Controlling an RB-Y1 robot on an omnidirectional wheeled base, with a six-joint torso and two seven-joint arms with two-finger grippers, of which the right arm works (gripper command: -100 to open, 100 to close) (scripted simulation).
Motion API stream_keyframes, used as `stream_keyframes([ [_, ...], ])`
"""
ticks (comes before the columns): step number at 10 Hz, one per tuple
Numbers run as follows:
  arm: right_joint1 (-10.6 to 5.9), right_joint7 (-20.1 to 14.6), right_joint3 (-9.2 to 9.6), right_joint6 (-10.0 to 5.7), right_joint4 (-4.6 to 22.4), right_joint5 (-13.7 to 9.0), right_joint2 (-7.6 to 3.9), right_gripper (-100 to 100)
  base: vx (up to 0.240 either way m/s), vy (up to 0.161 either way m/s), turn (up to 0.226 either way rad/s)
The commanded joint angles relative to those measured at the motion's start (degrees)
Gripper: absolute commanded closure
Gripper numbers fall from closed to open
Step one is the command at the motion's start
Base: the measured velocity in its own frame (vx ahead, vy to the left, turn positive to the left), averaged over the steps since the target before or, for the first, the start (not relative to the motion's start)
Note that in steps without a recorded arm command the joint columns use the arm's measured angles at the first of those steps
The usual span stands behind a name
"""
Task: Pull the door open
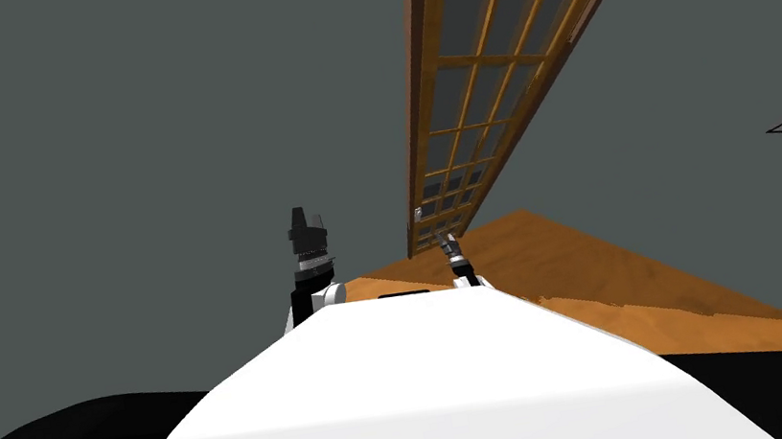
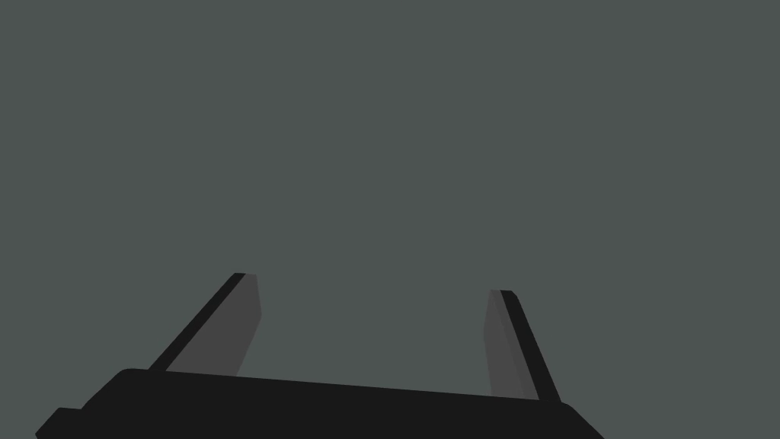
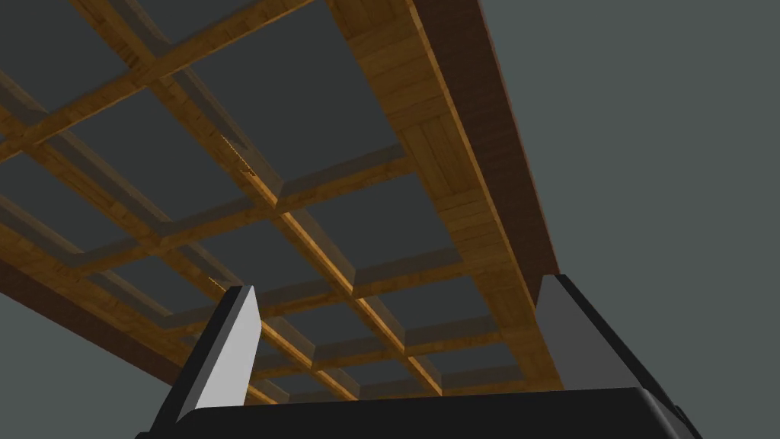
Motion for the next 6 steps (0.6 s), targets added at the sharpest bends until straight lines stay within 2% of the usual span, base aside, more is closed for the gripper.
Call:
stream_keyframes([
  [1,-0.74,2.4,0.21,-0.53,2.2,0.01,-0.29,-100,0.082,-0.036,0.104],
  [6,-2.98,8.7,0.79,-2.76,9.47,0.02,-1.15,-100,0.084,-0.046,0.119],
])
